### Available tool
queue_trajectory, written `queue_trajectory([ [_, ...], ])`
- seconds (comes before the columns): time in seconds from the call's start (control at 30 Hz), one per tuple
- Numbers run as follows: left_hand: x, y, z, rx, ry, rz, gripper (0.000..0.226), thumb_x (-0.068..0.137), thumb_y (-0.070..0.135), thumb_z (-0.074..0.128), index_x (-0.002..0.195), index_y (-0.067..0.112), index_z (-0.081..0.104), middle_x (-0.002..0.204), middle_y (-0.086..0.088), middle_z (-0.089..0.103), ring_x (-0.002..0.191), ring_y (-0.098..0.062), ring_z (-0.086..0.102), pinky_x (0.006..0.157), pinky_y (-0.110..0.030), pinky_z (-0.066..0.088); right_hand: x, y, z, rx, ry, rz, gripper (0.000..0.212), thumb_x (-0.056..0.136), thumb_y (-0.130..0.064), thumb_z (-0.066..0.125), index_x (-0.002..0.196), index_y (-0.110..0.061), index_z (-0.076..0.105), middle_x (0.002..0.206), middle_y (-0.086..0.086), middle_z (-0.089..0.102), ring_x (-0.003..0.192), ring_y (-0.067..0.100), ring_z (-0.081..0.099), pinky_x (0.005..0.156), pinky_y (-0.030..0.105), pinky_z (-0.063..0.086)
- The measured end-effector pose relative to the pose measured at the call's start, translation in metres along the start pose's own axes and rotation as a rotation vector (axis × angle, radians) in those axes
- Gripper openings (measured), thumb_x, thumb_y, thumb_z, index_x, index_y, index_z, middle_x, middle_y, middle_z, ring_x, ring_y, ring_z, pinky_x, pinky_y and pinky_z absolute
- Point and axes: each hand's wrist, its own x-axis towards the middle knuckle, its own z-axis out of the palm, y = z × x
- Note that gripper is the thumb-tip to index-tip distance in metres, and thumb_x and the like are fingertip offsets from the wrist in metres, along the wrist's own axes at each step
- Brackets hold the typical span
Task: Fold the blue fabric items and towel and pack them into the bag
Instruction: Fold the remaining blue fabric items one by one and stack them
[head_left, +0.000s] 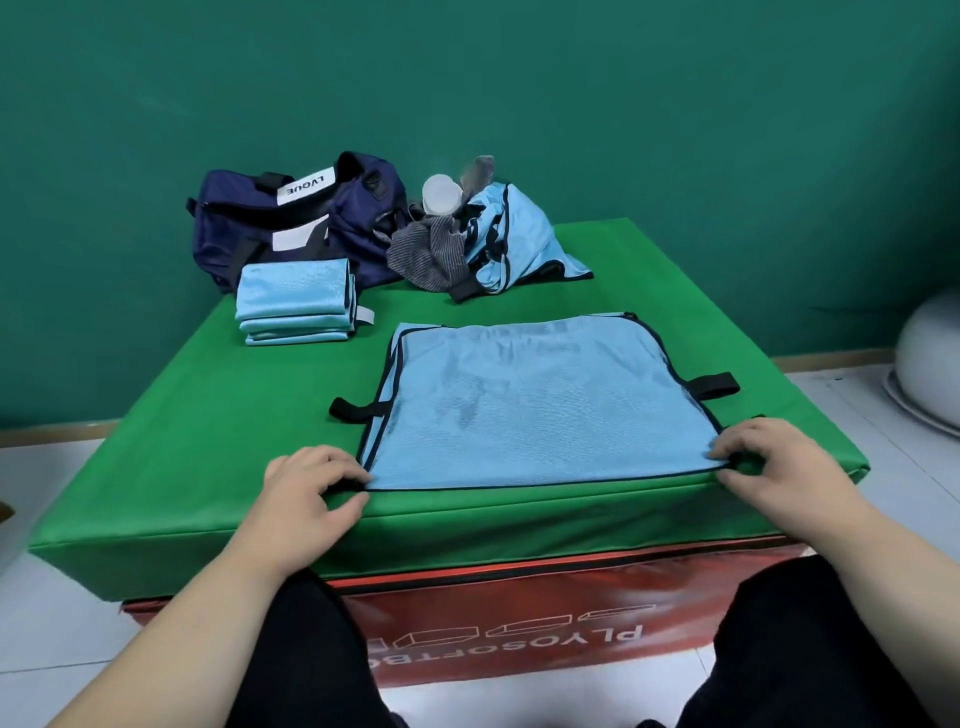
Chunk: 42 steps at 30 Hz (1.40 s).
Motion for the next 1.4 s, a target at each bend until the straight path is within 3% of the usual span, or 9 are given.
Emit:
queue_trajectory([
  [0.1,0.004,-0.005,-0.002,-0.056,0.004,-0.007,0.013,0.070,0.055,0.059,0.081,0.051,0.063,0.107,0.030,0.061,0.102,0.010,0.053,0.092,-0.038,0.035,0.002,0.003,-0.001,-0.005,-0.016,-0.004,0.041,0.072,-0.009,0.085,0.080,-0.044,0.064,0.094,-0.022,0.066,0.097,0.010,0.058,0.089,0.038,0.047],
  [0.23,0.010,-0.011,-0.004,-0.069,-0.015,0.006,0.011,0.069,0.055,0.061,0.078,0.050,0.064,0.108,0.032,0.062,0.099,0.008,0.056,0.092,-0.049,0.044,0.003,0.002,-0.009,0.067,-0.053,0.078,0.029,0.074,-0.016,0.086,0.084,-0.038,0.069,0.099,-0.018,0.068,0.097,-0.005,0.058,0.079,0.014,0.040],
  [0.37,0.013,-0.015,-0.003,-0.049,-0.018,0.037,0.009,0.069,0.053,0.060,0.078,0.050,0.060,0.106,0.031,0.063,0.092,0.006,0.058,0.088,-0.051,0.047,0.004,0.005,-0.013,0.154,-0.045,0.175,0.024,0.076,-0.018,0.085,0.084,-0.037,0.072,0.102,-0.020,0.070,0.096,-0.003,0.062,0.080,0.022,0.044],
  [0.5,0.015,-0.017,-0.001,-0.034,-0.034,0.047,0.011,0.069,0.052,0.061,0.079,0.050,0.058,0.102,0.029,0.064,0.088,-0.001,0.061,0.086,-0.053,0.049,0.005,0.002,-0.012,0.146,-0.027,0.206,0.020,0.078,-0.021,0.084,0.084,-0.035,0.072,0.098,-0.023,0.069,0.092,-0.010,0.059,0.072,0.009,0.039],
  [0.87,0.013,-0.017,-0.004,0.006,-0.052,-0.002,0.014,0.067,0.052,0.060,0.080,0.047,0.060,0.088,0.027,0.066,0.087,0.000,0.060,0.085,-0.051,0.050,0.006,0.009,-0.004,0.141,0.010,0.134,0.027,0.076,-0.015,0.084,0.083,-0.033,0.067,0.095,-0.015,0.068,0.091,-0.008,0.059,0.075,0.004,0.039],
  [1.0,0.013,-0.008,-0.003,0.009,-0.035,-0.050,0.021,0.070,0.033,0.077,0.074,0.044,0.060,0.100,0.031,0.063,0.087,0.006,0.058,0.081,-0.036,0.051,0.006,0.004,-0.004,0.133,0.060,0.201,0.023,0.081,-0.016,0.080,0.084,-0.035,0.066,0.091,-0.018,0.067,0.086,0.000,0.060,0.070,0.017,0.040],
  [1.07,0.013,-0.007,-0.003,0.004,-0.038,-0.075,0.030,0.068,0.019,0.083,0.073,0.042,0.063,0.105,0.034,0.059,0.089,0.008,0.057,0.076,-0.026,0.047,0.006,0.002,-0.003,0.148,0.075,0.224,0.023,0.081,-0.018,0.080,0.084,-0.036,0.066,0.090,-0.020,0.067,0.086,-0.003,0.058,0.069,0.013,0.039],
  [1.17,0.012,-0.007,-0.002,0.003,-0.042,-0.078,0.045,0.068,0.020,0.082,0.097,0.047,0.060,0.107,0.035,0.058,0.090,0.008,0.056,0.079,-0.033,0.048,0.005,0.001,-0.004,0.184,0.069,0.219,0.022,0.075,-0.026,0.086,0.084,-0.035,0.068,0.088,-0.020,0.069,0.088,-0.007,0.059,0.072,0.014,0.040],
  [1.4,0.013,-0.002,-0.006,-0.048,-0.073,-0.072,0.040,0.063,0.052,0.062,0.102,0.045,0.059,0.104,0.029,0.061,0.092,0.006,0.058,0.083,-0.021,0.044,0.008,-0.003,-0.001,0.108,0.083,0.229,0.013,0.083,-0.019,0.078,0.086,-0.028,0.070,0.089,-0.017,0.065,0.082,-0.009,0.054,0.063,0.010,0.034],
])
